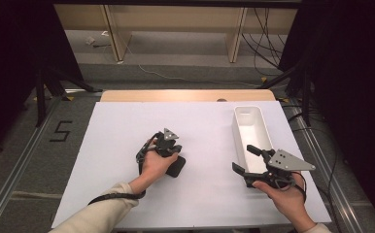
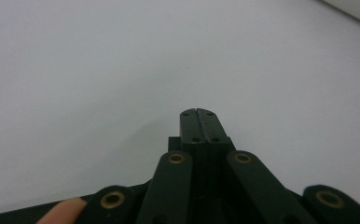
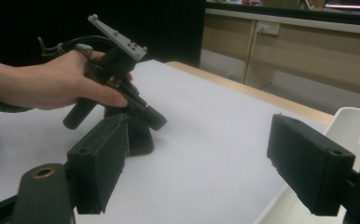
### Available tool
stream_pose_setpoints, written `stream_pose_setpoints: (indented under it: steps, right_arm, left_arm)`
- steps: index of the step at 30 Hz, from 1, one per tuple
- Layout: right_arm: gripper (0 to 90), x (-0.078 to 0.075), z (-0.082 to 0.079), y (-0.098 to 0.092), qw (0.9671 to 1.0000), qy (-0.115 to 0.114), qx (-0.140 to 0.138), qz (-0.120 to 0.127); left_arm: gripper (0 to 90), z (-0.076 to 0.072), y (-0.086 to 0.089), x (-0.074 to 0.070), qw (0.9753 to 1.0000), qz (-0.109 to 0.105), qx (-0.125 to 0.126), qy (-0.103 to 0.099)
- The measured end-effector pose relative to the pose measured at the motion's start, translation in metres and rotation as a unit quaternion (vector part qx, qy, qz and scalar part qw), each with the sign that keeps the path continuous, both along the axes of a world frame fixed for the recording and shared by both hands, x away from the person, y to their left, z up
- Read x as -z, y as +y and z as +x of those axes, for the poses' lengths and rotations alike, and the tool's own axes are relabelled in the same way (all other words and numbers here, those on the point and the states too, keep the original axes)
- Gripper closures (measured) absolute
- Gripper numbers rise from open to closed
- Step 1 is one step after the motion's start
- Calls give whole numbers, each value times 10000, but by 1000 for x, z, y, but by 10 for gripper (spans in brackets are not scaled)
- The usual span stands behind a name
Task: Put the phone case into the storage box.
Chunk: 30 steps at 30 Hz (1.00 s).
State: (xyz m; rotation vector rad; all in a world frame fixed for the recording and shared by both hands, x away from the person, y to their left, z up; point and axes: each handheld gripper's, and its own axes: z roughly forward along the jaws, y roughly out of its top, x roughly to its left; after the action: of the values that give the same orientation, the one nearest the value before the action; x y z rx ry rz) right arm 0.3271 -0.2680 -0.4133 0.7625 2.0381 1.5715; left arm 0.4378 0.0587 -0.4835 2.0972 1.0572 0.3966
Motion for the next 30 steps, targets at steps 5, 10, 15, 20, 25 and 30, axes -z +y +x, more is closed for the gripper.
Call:
stream_pose_setpoints:
  steps: [5, 10, 15, 20, 25, 30]
  right_arm:
    - [218, 0, 0, 0, 10000, 11, -3, -18]
    - [217, 0, 0, 0, 10000, -1, -13, -6]
    - [218, 0, 0, 0, 10000, -2, -12, -4]
    - [218, 0, 0, 0, 10000, 24, -13, 6]
    - [218, 0, 0, 0, 10000, 39, -12, 21]
    - [219, 0, 0, 0, 10000, 35, 6, 20]
  left_arm:
    - [900, 2, -3, 5, 9999, 105, 17, 90]
    - [900, 3, -5, 6, 9997, 208, 73, 134]
    - [900, 1, -7, 5, 9994, 300, 93, 128]
    - [900, -1, -6, 3, 9991, 318, 118, 268]
    - [900, -8, -6, 1, 9982, 428, 241, 355]
    - [900, -17, -2, -2, 9963, 503, 439, 549]
